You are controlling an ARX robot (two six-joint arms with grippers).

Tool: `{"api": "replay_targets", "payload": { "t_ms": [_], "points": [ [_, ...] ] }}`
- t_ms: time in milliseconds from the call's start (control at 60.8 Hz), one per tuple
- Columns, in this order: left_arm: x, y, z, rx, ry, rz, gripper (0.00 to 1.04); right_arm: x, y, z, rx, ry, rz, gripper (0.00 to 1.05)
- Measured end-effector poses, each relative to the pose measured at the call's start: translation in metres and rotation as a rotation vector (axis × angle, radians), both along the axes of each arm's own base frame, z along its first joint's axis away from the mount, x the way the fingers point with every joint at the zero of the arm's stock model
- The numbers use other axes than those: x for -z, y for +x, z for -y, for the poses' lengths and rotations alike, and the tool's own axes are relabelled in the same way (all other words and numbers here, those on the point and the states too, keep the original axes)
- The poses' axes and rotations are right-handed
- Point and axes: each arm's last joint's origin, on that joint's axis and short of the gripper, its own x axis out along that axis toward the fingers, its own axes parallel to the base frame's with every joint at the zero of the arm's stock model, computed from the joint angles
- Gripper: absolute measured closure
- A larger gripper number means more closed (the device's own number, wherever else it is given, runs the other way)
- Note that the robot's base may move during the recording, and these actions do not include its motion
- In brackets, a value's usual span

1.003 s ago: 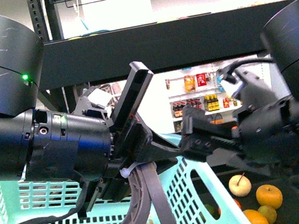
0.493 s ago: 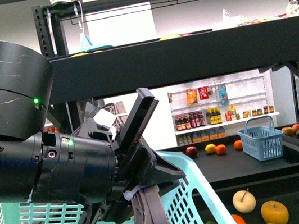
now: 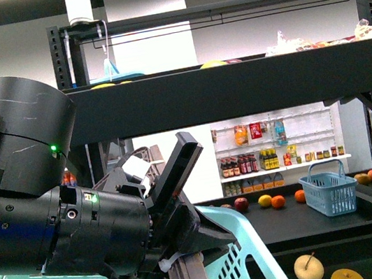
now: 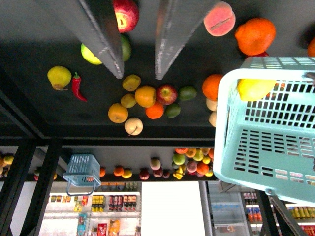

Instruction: Pick lemon from shelf

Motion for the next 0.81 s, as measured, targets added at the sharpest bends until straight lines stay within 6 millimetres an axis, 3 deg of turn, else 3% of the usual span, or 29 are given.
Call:
{"api": "replay_targets", "payload": {
  "t_ms": [132,806],
  "points": [
    [0.000,0.000,0.000,0.001,0.000,0.000,0.93,0.005,0.000,0.000,-0.001,-0.005,0.006,1.03],
    [0.000,0.000,0.000,0.001,0.000,0.000,0.93,0.034,-0.001,0.000,0.000,-0.005,0.012,1.02]
  ]
}}
